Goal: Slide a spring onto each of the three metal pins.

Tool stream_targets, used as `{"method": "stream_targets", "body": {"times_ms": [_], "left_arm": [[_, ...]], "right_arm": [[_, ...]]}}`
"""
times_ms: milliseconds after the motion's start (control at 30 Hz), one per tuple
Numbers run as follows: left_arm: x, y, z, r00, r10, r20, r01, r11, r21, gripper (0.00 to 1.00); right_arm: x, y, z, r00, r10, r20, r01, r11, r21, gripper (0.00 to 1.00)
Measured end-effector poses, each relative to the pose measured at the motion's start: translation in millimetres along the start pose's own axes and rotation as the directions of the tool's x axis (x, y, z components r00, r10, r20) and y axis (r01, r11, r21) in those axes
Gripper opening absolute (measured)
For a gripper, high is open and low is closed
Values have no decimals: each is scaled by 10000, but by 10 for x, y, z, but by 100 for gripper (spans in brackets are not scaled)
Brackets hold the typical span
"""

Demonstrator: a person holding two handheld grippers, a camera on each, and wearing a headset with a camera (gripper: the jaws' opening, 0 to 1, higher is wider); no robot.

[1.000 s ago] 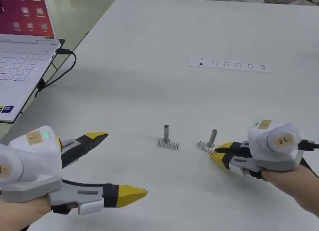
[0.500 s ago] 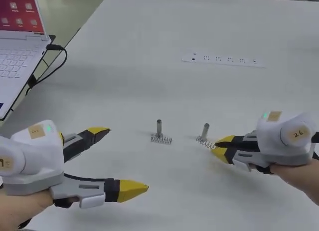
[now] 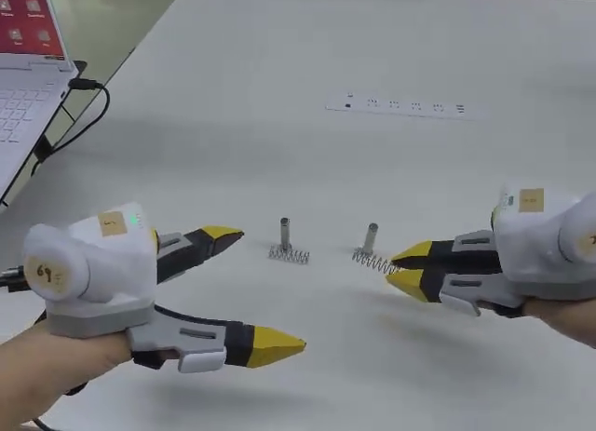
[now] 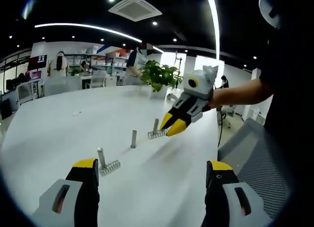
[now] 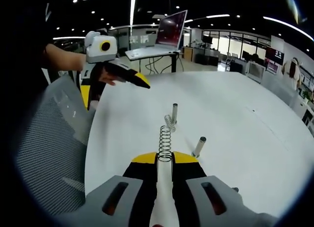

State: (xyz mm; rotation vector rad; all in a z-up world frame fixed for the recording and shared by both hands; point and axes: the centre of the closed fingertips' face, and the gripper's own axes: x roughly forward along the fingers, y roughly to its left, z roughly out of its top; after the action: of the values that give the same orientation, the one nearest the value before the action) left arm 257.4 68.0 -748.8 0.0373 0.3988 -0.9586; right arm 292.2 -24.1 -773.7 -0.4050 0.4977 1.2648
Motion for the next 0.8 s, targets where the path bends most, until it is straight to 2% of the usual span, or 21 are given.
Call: {"method": "stream_targets", "body": {"times_ms": [100,300,567,800], "left_arm": [[84,-50,7,9994,-335,-69,336,9994,72,84],[205,-97,14,9968,-771,-215,774,9969,162,76],[340,-222,30,9875,-1506,-466,1521,9879,289,59],[447,-298,100,9790,-1998,-411,2018,9780,531,48]], "right_arm": [[-25,72,18,9995,305,-42,-306,9993,-206,8],[-40,140,21,9980,600,-179,-609,9965,-573,8],[-39,240,54,9928,1152,-315,-1181,9860,-1179,8],[-39,352,146,9855,1676,-264,-1696,9718,-1636,8]]}}
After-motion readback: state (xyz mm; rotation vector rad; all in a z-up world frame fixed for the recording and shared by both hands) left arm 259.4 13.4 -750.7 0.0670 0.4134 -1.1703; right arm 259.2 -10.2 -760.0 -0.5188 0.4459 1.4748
